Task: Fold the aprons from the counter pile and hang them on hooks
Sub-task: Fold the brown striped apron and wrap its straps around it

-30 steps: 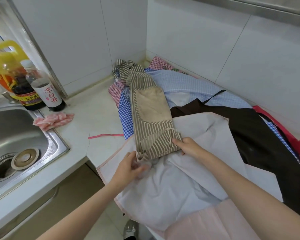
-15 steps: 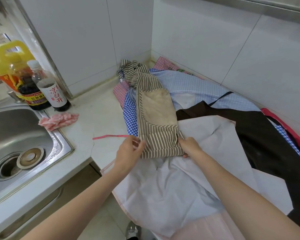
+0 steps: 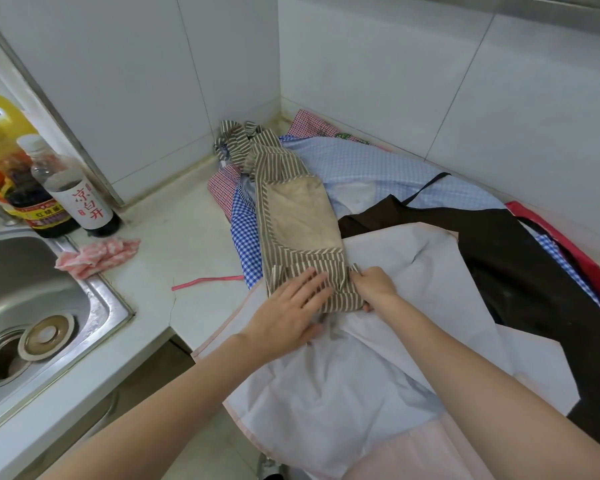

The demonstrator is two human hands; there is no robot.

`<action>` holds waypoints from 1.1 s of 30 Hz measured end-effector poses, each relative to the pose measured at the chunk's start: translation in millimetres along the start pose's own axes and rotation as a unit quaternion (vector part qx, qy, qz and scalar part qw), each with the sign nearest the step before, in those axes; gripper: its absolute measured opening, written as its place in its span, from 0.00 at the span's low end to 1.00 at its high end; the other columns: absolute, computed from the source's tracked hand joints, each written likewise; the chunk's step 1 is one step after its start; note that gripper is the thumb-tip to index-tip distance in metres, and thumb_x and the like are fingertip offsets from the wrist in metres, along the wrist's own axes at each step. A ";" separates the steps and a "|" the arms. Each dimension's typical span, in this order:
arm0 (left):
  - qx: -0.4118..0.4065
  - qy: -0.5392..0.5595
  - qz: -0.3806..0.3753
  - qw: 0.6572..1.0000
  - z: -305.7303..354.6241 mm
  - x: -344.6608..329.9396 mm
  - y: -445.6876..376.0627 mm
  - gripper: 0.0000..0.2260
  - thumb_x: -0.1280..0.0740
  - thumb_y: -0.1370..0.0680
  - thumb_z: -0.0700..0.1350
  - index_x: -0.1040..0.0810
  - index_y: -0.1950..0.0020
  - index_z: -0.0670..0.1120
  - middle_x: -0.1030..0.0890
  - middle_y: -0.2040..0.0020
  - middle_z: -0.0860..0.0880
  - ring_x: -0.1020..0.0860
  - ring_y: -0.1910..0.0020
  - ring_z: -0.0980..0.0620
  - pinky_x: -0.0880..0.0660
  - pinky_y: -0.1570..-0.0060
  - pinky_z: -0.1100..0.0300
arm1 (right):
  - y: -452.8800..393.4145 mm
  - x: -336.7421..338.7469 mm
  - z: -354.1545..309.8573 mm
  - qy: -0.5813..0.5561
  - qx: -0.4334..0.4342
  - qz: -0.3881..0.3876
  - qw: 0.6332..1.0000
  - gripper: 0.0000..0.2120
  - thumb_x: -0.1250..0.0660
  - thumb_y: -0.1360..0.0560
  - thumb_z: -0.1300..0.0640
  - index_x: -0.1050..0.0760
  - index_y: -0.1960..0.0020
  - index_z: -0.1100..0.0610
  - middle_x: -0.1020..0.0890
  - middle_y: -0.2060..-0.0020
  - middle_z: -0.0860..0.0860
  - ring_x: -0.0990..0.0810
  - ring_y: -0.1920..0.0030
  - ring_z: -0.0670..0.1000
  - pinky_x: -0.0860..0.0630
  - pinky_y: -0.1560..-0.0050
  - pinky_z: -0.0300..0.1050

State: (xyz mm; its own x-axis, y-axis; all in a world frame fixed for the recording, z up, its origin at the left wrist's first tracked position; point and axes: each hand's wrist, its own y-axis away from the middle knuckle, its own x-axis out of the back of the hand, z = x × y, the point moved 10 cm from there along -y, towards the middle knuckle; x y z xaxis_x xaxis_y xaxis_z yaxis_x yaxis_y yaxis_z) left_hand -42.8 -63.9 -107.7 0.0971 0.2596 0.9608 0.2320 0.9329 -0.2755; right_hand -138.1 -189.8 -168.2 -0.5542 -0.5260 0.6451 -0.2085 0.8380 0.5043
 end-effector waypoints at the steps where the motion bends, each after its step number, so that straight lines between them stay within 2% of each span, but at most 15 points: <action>1: 0.002 -0.026 -0.074 0.997 -2.6 -19.0 1.2 0.30 0.37 0.24 0.55 0.43 0.26 0.47 0.33 0.28 0.40 0.33 0.30 0.40 0.34 0.33 0.47 | 0.8 0.4 -1.3 -0.007 0.005 0.004 1.000 0.17 0.43 0.19 0.52 0.30 0.61 0.61 0.26 0.71 0.55 0.27 0.75 0.53 0.31 0.75 0.41; 3: 0.042 -0.063 -0.187 0.980 -20.5 -44.8 6.6 0.34 0.43 0.20 0.54 0.66 0.26 0.54 0.51 0.23 0.41 0.47 0.24 0.41 0.47 0.27 0.49 | 2.3 4.9 -9.5 -0.014 0.046 0.031 0.998 0.15 0.41 0.20 0.53 0.29 0.61 0.61 0.24 0.68 0.55 0.23 0.69 0.56 0.27 0.67 0.46; 5: 0.078 -0.056 -0.222 0.970 -29.1 -51.9 11.6 0.32 0.49 0.18 0.53 0.75 0.31 0.54 0.58 0.23 0.41 0.53 0.23 0.43 0.53 0.26 0.51 | 13.9 15.0 -22.6 -0.028 0.126 0.080 0.988 0.09 0.36 0.23 0.57 0.27 0.48 0.62 0.22 0.56 0.54 0.20 0.54 0.56 0.26 0.53 0.47; 6: 0.083 -0.055 -0.213 0.972 -31.7 -51.2 12.9 0.33 0.49 0.18 0.53 0.77 0.31 0.54 0.57 0.23 0.40 0.52 0.23 0.43 0.53 0.26 0.51 | 24.3 19.7 -31.2 -0.027 0.186 0.100 0.977 0.13 0.35 0.24 0.59 0.29 0.41 0.63 0.24 0.48 0.55 0.22 0.48 0.54 0.27 0.47 0.45; 8: 0.069 -0.042 -0.163 0.983 -33.4 -50.0 14.8 0.33 0.49 0.20 0.53 0.72 0.28 0.53 0.46 0.24 0.38 0.42 0.25 0.41 0.44 0.28 0.50 | 49.5 13.1 -49.2 0.037 0.319 0.079 0.944 0.25 0.35 0.26 0.64 0.35 0.31 0.62 0.33 0.35 0.56 0.30 0.36 0.52 0.34 0.35 0.39; 10: 0.078 0.010 -0.167 0.983 -36.8 -54.7 16.6 0.32 0.48 0.27 0.55 0.52 0.24 0.48 0.28 0.32 0.39 0.26 0.35 0.42 0.28 0.39 0.50 | 66.2 -13.1 -53.0 0.175 0.398 0.016 0.901 0.31 0.38 0.27 0.65 0.43 0.25 0.58 0.46 0.25 0.52 0.44 0.27 0.49 0.45 0.31 0.34; 12: 0.062 0.044 -0.128 0.989 -40.7 -48.8 15.6 0.32 0.45 0.31 0.55 0.37 0.29 0.44 0.22 0.38 0.40 0.21 0.41 0.43 0.25 0.45 0.50 | 63.7 -36.2 -44.3 0.274 0.416 -0.034 0.866 0.32 0.41 0.25 0.65 0.47 0.23 0.56 0.54 0.23 0.49 0.53 0.24 0.49 0.48 0.29 0.37; 15: 0.104 0.178 -0.079 0.975 -51.5 -34.1 21.2 0.30 0.35 0.30 0.47 0.35 0.28 0.42 0.26 0.35 0.41 0.25 0.38 0.43 0.31 0.38 0.58 | 45.3 -44.9 -40.3 0.278 0.395 -0.063 0.873 0.33 0.40 0.25 0.66 0.47 0.23 0.55 0.53 0.23 0.48 0.50 0.24 0.49 0.49 0.28 0.38; 16: 0.153 0.229 -0.077 0.958 -61.4 -34.3 25.7 0.32 0.33 0.30 0.46 0.37 0.27 0.42 0.27 0.34 0.42 0.26 0.38 0.44 0.34 0.38 0.62 | 39.1 -44.9 -40.4 0.255 0.386 -0.073 0.884 0.34 0.38 0.26 0.67 0.46 0.24 0.55 0.50 0.23 0.48 0.48 0.25 0.49 0.48 0.29 0.37; 19: 0.292 0.359 -0.019 0.886 -93.0 -32.8 41.0 0.35 0.34 0.36 0.53 0.34 0.31 0.43 0.26 0.38 0.49 0.26 0.40 0.53 0.33 0.41 0.67 | 19.9 -38.6 -39.9 0.138 0.335 -0.094 0.927 0.35 0.33 0.29 0.67 0.40 0.26 0.53 0.36 0.28 0.51 0.35 0.30 0.50 0.40 0.33 0.35; 21: 0.337 0.387 -0.001 0.858 -105.4 -34.9 45.6 0.31 0.33 0.36 0.52 0.29 0.35 0.44 0.24 0.43 0.54 0.25 0.44 0.56 0.33 0.45 0.71 | 8.6 -28.6 -40.0 0.074 0.310 -0.080 0.945 0.31 0.32 0.30 0.67 0.34 0.29 0.53 0.27 0.34 0.52 0.27 0.37 0.51 0.32 0.40 0.37; 23: 0.369 0.395 -0.011 0.841 -114.7 -40.7 48.8 0.20 0.30 0.32 0.48 0.24 0.41 0.46 0.21 0.49 0.54 0.23 0.49 0.54 0.33 0.54 0.76 | -1.0 -18.4 -40.9 0.005 0.285 -0.079 0.955 0.25 0.32 0.31 0.70 0.27 0.35 0.56 0.22 0.41 0.52 0.24 0.41 0.52 0.28 0.46 0.37; 26: 0.412 0.428 -0.002 0.804 -128.0 -41.7 50.0 0.07 0.29 0.26 0.44 0.20 0.49 0.46 0.18 0.54 0.50 0.22 0.54 0.52 0.30 0.59 0.72 | -9.4 -13.0 -43.9 -0.090 0.253 -0.113 0.957 0.21 0.33 0.30 0.75 0.26 0.39 0.63 0.21 0.47 0.54 0.22 0.45 0.53 0.27 0.49 0.33; 30: 0.429 0.483 0.015 0.763 -141.4 -38.9 39.1 0.02 0.32 0.23 0.42 0.20 0.52 0.46 0.18 0.56 0.51 0.22 0.56 0.54 0.27 0.56 0.65 | -9.3 -15.5 -51.6 -0.120 0.226 -0.133 0.957 0.21 0.31 0.29 0.71 0.27 0.37 0.61 0.21 0.47 0.53 0.22 0.47 0.49 0.26 0.46 0.35; 33: 0.467 0.513 0.027 0.720 -148.9 -39.0 36.6 0.06 0.35 0.22 0.44 0.22 0.57 0.44 0.20 0.60 0.50 0.23 0.61 0.53 0.26 0.62 0.63 | -9.8 -16.7 -54.0 -0.183 0.164 -0.135 0.960 0.06 0.34 0.25 0.66 0.24 0.48 0.60 0.20 0.60 0.50 0.23 0.62 0.43 0.28 0.63 0.28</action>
State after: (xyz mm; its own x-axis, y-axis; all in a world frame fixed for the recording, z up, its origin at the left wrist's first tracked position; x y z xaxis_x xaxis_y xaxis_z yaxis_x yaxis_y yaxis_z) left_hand 106.1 -77.1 -159.8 0.8556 0.4286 0.2901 -0.5053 0.8130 0.2893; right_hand -83.3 -197.1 -152.8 -0.6779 -0.6944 0.2414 -0.5935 0.7107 0.3777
